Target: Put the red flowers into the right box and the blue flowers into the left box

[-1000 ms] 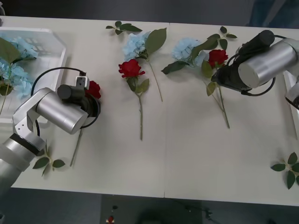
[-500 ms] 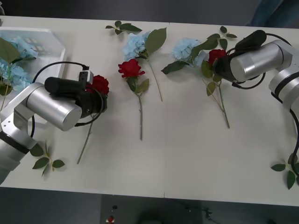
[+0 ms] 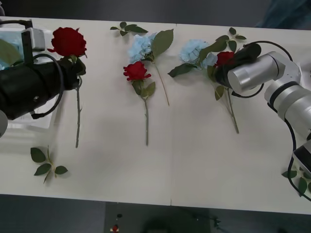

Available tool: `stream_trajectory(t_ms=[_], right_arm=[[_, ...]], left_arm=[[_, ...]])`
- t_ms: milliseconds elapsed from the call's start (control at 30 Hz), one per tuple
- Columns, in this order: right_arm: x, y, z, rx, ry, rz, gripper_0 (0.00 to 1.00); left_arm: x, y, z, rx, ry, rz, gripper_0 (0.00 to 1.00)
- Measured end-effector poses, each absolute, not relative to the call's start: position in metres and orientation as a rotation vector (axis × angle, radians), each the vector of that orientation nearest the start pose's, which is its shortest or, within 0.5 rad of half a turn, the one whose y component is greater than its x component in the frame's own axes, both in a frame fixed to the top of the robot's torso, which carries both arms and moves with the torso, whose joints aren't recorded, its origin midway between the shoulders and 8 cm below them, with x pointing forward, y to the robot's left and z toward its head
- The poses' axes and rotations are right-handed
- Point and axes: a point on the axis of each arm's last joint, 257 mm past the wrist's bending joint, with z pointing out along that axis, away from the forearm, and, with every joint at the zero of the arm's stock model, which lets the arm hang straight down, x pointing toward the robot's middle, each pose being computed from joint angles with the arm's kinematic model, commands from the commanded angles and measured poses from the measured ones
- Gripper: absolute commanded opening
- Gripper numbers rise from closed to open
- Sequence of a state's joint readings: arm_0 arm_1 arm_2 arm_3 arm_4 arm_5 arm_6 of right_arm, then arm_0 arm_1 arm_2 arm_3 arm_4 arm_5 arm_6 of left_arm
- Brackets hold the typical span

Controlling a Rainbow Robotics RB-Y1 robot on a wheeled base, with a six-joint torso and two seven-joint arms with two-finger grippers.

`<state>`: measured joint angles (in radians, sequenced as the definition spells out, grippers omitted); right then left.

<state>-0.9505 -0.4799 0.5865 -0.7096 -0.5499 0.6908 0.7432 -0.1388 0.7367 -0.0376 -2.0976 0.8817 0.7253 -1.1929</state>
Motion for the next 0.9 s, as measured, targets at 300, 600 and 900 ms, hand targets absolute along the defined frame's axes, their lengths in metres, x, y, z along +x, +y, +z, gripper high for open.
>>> stream_trajectory(t_ms=[300, 600, 900], right_arm=[[0.656, -0.23, -0.2, 0.441, 2.339, 0.322, 1.0], [0.602, -0.247, -0.137, 0.102, 2.34, 0.486, 1.0], [0.513, -0.217, -0.1, -0.303, 2.265, 0.747, 1.0]], left_arm=[[0.493, 0.141, -0.024, -0.045, 1.641, -1.067, 0.0], [0.47, 0.097, 0.039, 0.105, 1.461, -1.244, 0.0], [0.445, 0.091, 0.06, 0.358, 1.415, -1.193, 0.0]])
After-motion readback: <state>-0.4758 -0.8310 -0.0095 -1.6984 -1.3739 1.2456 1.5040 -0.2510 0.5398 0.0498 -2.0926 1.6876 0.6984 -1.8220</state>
